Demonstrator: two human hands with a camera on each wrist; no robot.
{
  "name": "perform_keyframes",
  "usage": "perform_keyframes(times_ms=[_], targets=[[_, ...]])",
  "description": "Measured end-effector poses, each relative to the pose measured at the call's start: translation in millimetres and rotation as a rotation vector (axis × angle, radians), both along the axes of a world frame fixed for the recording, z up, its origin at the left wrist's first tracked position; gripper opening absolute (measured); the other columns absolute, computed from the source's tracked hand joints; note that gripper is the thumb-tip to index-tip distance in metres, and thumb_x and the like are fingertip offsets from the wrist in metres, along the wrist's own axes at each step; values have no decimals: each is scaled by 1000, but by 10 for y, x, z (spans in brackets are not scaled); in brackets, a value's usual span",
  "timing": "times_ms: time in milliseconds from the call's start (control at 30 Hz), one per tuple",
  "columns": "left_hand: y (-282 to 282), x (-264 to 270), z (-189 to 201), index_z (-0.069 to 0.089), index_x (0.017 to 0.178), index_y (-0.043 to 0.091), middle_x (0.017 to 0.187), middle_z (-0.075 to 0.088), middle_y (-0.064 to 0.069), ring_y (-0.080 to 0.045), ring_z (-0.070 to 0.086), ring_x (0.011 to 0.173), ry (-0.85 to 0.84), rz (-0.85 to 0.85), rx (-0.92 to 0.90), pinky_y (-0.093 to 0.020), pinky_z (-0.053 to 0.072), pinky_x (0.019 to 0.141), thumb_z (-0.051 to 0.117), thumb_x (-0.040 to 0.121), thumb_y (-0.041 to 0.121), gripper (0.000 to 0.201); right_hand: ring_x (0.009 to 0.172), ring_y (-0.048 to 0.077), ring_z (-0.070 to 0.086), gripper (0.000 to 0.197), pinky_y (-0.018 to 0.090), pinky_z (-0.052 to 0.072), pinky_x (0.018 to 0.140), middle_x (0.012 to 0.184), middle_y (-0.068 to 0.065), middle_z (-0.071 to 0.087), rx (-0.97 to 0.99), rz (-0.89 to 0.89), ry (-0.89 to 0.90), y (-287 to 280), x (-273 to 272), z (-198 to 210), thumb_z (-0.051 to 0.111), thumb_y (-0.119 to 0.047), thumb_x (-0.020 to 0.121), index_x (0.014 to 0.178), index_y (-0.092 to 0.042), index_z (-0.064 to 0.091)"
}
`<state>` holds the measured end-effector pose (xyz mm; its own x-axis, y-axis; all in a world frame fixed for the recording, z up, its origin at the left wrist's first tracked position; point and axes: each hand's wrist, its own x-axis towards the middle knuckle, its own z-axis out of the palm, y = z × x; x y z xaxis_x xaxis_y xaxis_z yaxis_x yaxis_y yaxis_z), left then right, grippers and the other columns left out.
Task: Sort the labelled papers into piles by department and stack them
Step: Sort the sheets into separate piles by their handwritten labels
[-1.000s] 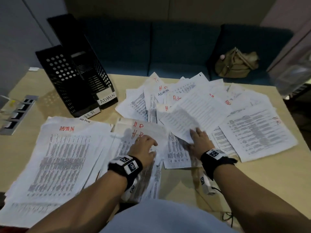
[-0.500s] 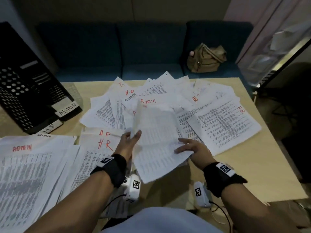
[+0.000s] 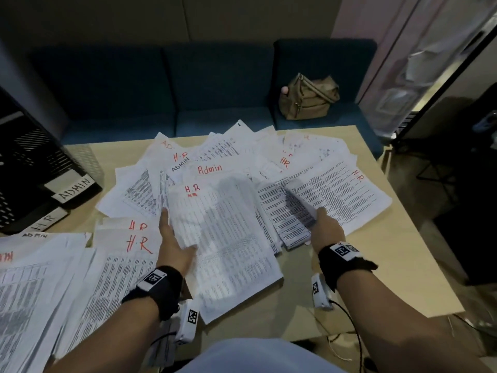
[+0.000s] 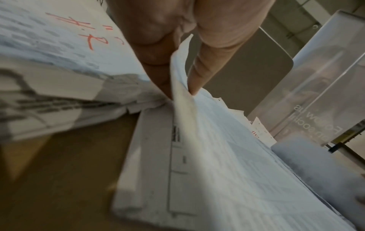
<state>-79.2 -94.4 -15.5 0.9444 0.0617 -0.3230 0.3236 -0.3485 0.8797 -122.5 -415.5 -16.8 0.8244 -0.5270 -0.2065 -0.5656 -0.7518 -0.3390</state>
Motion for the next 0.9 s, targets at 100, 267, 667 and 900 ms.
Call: perform_keyframes(times_ms=[100,267,667,900], targets=[[-57,-29,128,1,138,64,152,30,5,-21,52,119,-45,-93,94,-32,46,95,52,91,-4,98,67,27,49,17,30,34,58,79,20,57,130,-249,-204,-123,-67,72,39,-5,94,105,-1,51],[-174,15,8,66,103,35,136,55,-1,-19,50,126,17,-173,26,-21,37,94,49,97,8,33,83,22,61,25,27,46,79,87,4,68,377,-146,-432,149,-227,124,57,4,82,86,-15,74],[-293,109,-115,58,97,13,100,56,0,-21,53,97,267,-146,22,-26,43,77,73,82,25,24,86,16,63,8,33,53,73,87,-2,73,417,739,-148,694,-429,-5,76,-21,73,79,-15,77],[-180,17,-104,39,63,14,58,37,-1,-16,35,55,163,-129,140,-26,30,56,60,78,-5,32,115,36,49,67,42,41,90,124,17,48,399,-672,-354,140,-45,-32,66,-56,79,118,-5,48]])
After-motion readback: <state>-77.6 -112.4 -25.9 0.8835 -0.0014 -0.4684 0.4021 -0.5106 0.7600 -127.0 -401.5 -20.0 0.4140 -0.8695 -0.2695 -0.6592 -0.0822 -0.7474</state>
